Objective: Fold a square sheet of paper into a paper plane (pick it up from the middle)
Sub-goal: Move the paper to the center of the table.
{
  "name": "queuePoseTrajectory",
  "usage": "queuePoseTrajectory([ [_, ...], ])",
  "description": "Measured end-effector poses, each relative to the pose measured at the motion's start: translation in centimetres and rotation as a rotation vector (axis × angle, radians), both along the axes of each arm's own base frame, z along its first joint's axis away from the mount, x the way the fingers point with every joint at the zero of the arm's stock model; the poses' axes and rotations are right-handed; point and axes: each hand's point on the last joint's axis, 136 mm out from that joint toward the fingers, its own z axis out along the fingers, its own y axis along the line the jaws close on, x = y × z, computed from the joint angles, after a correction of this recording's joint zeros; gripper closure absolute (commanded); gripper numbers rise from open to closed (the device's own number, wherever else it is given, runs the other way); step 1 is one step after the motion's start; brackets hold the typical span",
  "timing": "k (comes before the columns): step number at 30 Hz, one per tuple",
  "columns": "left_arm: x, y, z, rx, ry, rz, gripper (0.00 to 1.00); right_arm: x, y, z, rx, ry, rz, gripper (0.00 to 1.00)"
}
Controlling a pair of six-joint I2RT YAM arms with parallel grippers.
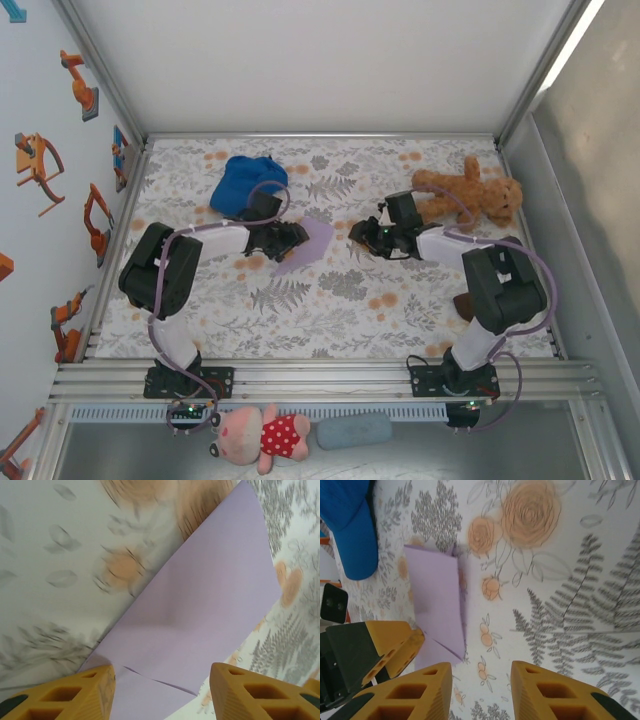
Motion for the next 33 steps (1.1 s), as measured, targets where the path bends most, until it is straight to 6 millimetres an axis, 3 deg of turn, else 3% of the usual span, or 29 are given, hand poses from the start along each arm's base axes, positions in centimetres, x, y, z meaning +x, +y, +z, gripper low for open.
queuePoseTrajectory([
  [8,-0.2,-1.3,-0.2,-0.073,0.056,0.054,0.51,-1.8,3.2,-1.8,0.027,0.073,0.036,0.60],
  [15,0.0,-1.2,-0.2,-0.146,0.081,0.093,0.51,-3.1,4.3,-3.7,0.016,0.138,0.058,0.60],
  [33,0.1,-1.2,0.2,-0.224,0.112,0.111,0.50,-1.3,6.1,-3.6,0.068,0.125,0.064,0.74],
])
